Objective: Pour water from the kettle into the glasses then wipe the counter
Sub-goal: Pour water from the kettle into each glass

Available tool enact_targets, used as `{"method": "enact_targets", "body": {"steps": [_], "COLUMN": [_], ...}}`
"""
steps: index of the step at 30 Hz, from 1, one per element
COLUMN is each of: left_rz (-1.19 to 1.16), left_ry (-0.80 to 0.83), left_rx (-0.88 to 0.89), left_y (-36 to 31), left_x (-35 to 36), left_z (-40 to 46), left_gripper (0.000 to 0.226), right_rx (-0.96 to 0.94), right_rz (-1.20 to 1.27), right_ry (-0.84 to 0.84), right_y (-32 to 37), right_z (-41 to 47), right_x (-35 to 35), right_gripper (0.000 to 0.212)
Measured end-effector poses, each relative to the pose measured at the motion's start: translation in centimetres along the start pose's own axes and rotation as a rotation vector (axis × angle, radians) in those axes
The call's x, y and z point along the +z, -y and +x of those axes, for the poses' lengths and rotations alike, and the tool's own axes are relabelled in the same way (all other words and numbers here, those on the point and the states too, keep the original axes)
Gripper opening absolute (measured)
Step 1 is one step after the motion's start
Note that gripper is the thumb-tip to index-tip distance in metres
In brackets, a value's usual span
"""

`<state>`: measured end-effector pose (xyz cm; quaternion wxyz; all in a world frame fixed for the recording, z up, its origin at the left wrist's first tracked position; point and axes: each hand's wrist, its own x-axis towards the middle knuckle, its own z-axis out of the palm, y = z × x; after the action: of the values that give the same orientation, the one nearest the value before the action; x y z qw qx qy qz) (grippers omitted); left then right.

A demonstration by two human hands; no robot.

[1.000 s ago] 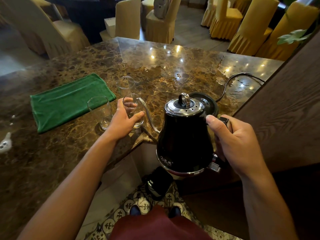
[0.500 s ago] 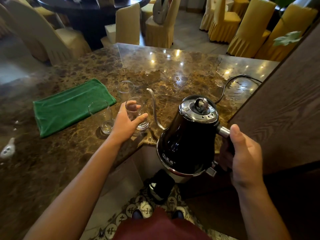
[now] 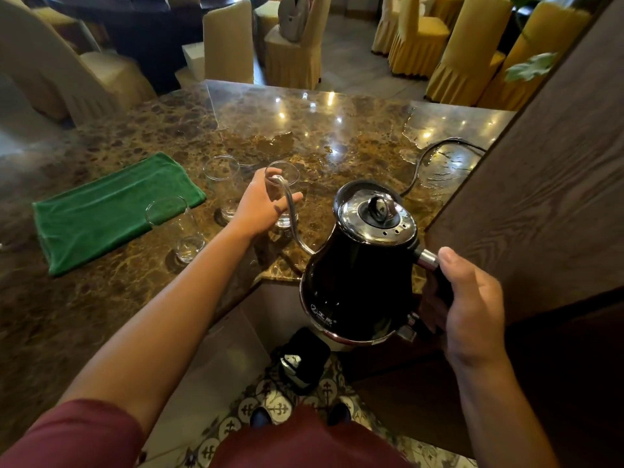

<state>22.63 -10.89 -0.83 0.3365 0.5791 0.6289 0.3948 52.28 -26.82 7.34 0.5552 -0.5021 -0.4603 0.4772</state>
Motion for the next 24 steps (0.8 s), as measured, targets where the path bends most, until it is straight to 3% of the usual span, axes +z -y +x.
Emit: {"method": "enact_targets", "body": {"steps": [7, 11, 13, 15, 19, 24], "left_rz": [-0.009, -0.076, -0.128, -0.154, -0.036, 0.197], "left_ry": [-0.035, 0.010, 0.047, 0.027, -0.058, -0.157], "left_rx": [-0.018, -0.086, -0.099, -0.105, -0.070, 0.134], "left_y": [0.6, 0.7, 0.5, 0.6, 0.3, 0.9], "left_x": [0.8, 0.5, 0.2, -0.2, -0.8, -1.2], "left_z": [0.1, -0.5, -1.2, -2.1, -6.8, -14.3], "left_gripper": [0.070, 0.113, 0.120, 0.107, 0.067, 0.035], "right_rx": [0.002, -0.035, -0.035, -0.035, -0.040, -0.057], "right_rz": [-0.013, 0.002, 0.014, 0.028, 0.067, 0.068], "right_ry": [0.005, 0.055, 0.060, 0.050, 0.075, 0.105], "right_y": [-0.1, 0.1, 0.4, 0.4, 0.9, 1.2], "right_z": [0.0, 0.1, 0.1, 0.4, 0.4, 0.8], "right_x": [-0.2, -0.1, 0.1, 0.2, 0.8, 1.1], "right_gripper": [0.041, 0.058, 0.055, 0.043, 0.043, 0.040]}}
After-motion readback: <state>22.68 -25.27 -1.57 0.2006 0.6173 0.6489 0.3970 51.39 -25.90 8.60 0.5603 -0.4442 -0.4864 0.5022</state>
